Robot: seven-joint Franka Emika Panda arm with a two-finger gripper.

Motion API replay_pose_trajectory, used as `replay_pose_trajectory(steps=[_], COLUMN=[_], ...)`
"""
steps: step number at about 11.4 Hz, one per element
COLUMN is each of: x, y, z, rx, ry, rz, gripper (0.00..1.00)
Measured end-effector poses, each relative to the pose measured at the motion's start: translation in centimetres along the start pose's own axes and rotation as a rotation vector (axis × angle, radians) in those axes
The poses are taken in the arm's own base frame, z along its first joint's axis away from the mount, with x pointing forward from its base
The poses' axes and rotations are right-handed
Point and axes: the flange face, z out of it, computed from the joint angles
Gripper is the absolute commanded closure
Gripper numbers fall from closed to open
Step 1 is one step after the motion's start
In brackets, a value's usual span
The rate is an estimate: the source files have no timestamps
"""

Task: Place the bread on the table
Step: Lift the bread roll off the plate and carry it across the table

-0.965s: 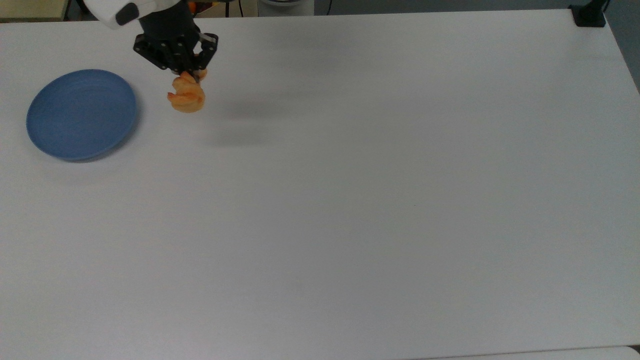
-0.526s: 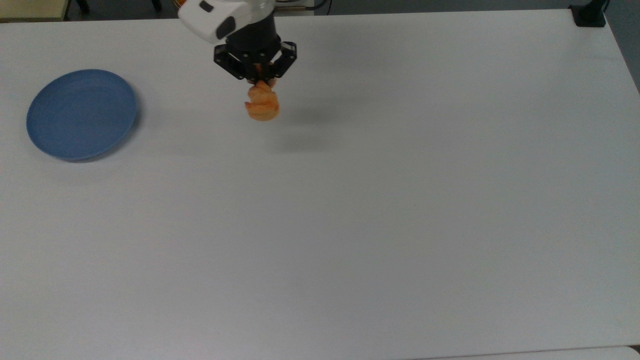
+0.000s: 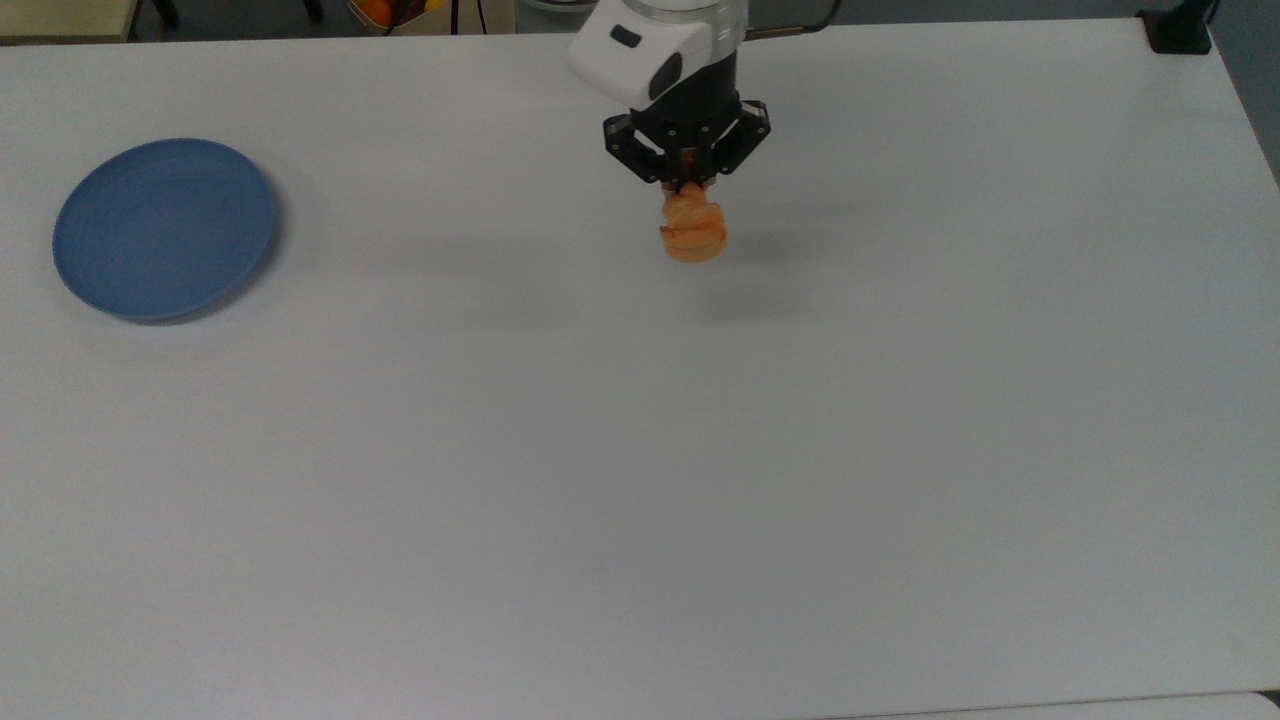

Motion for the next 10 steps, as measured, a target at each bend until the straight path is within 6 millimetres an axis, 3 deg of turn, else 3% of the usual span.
replay_pose_trajectory(steps=[3, 6, 8, 10], x=[1.9, 4.1, 3.9, 4.1], y=[-6.0, -13.9, -18.6, -21.7], z=[1.9, 6.7, 9.5, 11.4], rx=[-0.013, -0.024, -0.031, -0.009], ry=[0.014, 0.081, 0.098, 0.121], rz=[-0.049, -0.07, -0.08, -0.1], gripper=[1.0, 1.0, 1.0, 1.0])
